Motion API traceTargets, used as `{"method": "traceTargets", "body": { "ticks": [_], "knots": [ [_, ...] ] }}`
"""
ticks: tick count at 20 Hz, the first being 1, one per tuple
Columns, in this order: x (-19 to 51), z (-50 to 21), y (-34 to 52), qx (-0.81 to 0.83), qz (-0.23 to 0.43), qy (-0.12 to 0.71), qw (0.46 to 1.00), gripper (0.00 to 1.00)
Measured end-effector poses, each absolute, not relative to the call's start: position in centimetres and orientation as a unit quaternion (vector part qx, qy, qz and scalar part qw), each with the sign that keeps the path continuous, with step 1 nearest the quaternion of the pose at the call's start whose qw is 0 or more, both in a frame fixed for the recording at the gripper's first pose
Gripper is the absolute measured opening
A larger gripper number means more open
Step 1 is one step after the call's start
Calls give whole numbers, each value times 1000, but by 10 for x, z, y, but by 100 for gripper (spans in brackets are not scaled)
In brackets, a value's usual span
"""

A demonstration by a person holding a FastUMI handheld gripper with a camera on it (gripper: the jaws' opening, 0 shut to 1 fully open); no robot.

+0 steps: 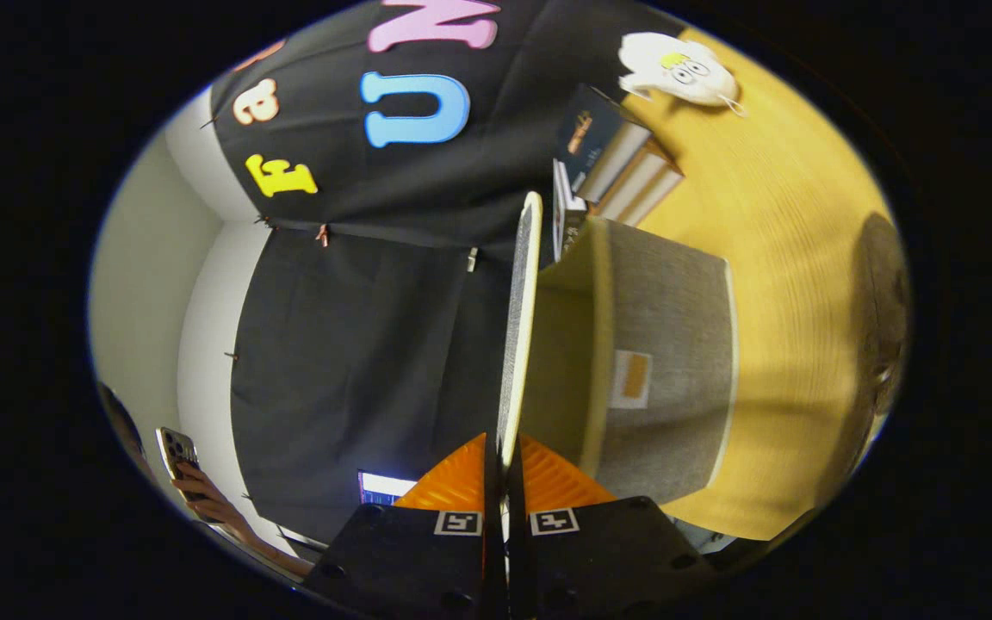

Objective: Open the storage box then place both shoes into the box .Put the left shoe in first, then the right shoe, with the right side of both shoes facing outward in a uniform manner.

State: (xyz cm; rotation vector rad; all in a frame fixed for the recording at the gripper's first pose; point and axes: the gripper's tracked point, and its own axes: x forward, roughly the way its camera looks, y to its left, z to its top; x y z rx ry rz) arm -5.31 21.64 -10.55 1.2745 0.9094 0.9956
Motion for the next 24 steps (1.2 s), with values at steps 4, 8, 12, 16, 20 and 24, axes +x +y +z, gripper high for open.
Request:
{"method": "traceTargets", "body": {
  "ticks": [4, 8, 12, 16, 20, 24],
  "knots": [
    [-46, -41, 262, 492, 463, 360, 643, 7],
    [-47, -10, 329, 439, 492, 357, 662, 8],
    [-51, 3, 395, 426, 504, 355, 662, 11],
    [-47, -12, 423, 399, 494, 365, 681, 55],
    [-38, -23, 404, 370, 474, 347, 720, 97],
    [-25, -37, 337, 322, 420, 301, 794, 97]
  ]
}}
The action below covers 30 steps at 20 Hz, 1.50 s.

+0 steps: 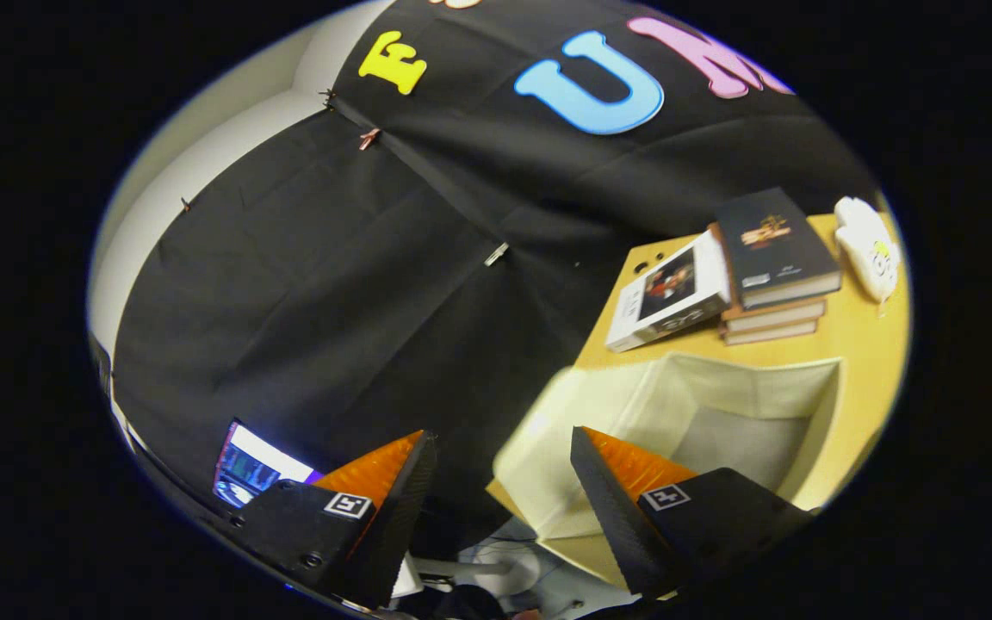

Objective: Open the storage box then place both shoes into the box .Put the left shoe in first, then the right shoe, with the right side of both shoes facing outward in a uniform manner.

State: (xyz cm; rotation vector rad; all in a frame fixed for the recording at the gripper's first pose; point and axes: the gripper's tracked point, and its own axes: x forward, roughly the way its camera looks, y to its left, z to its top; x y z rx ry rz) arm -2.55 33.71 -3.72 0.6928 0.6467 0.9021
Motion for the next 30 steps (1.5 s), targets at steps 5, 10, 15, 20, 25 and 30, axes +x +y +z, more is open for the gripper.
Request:
{"method": "traceTargets", "body": {
  "ticks": [5, 10, 15, 20, 25, 30],
  "knots": [
    [-24, -67, 229, 255, 323, 274, 869, 97],
    [-45, -137, 123, 171, 214, 306, 912, 98],
    [-87, -233, 60, 119, 161, 388, 900, 97],
    [-98, -313, 38, 107, 129, 439, 883, 93],
    [-73, -358, 35, 79, 107, 458, 879, 78],
    [-43, -376, 27, 50, 62, 446, 892, 38]
  ]
}}
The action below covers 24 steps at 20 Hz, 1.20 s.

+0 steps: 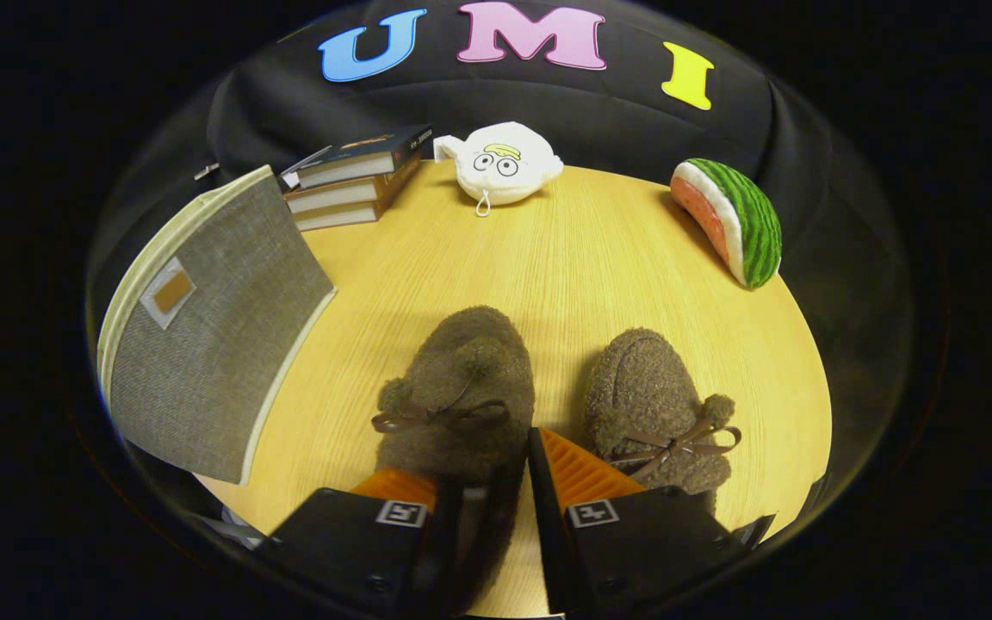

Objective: Open the storage box then place both shoes into the box .Put the left shoe in first, then the right shoe, with the right side of both shoes facing outward in a uniform manner.

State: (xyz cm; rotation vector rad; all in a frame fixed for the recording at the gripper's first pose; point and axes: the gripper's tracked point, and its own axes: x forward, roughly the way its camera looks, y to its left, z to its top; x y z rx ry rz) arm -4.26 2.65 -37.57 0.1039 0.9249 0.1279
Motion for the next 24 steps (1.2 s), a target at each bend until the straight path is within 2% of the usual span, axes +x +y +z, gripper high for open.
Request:
{"method": "traceTargets", "body": {
  "ticks": [2, 4, 11, 16, 24],
  "knots": [
    [-40, -371, 22, 51, 38, 446, 893, 13],
    [-39, -354, 20, 61, 25, 441, 895, 6],
    [-29, -235, 42, 152, 16, 417, 896, 6],
    [-13, -165, 104, 215, 48, 413, 884, 5],
    [-5, -143, 222, 244, 88, 462, 848, 6]
  ]
}}
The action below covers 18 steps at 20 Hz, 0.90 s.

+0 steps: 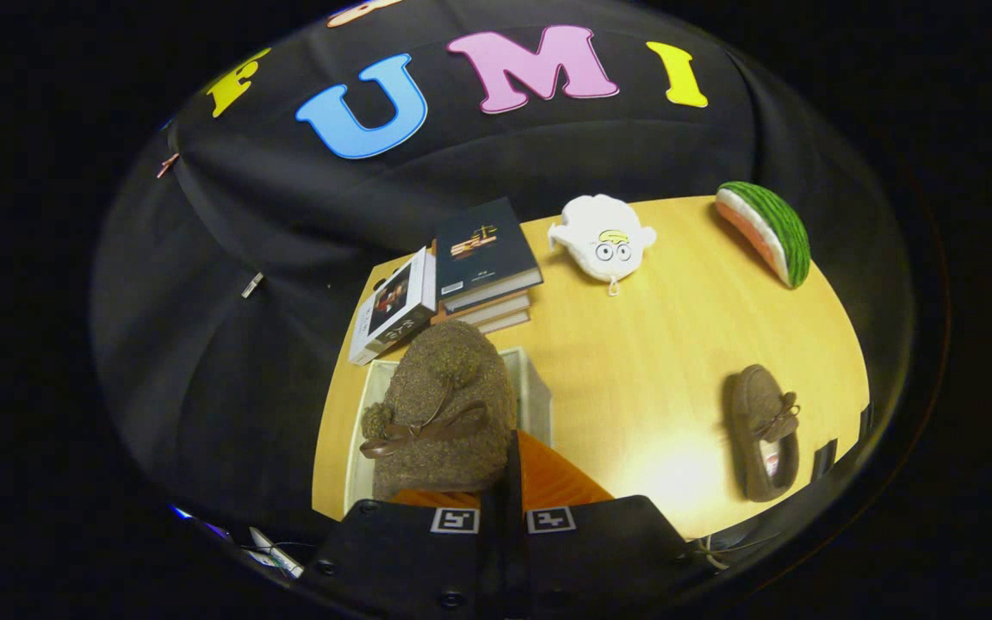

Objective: Open the storage box then place both shoes into the box .Put the left shoe in first, then the right shoe, with the right side of both shoes facing outward in a uniform manner.

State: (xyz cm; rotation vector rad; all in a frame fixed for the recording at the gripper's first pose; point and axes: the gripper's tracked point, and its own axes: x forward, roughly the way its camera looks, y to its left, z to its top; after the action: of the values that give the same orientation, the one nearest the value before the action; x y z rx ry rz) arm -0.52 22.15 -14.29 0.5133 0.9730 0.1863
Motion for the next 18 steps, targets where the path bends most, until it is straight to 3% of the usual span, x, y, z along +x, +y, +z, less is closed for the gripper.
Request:
{"method": "traceTargets", "body": {
  "ticks": [12, 16, 18],
  "knots": [
    [4, -211, 325, 200, 81, 538, 815, 10],
    [-9, -220, 351, 219, 114, 561, 790, 27],
    [-21, -224, 357, 224, 135, 577, 774, 49]
  ]
}}
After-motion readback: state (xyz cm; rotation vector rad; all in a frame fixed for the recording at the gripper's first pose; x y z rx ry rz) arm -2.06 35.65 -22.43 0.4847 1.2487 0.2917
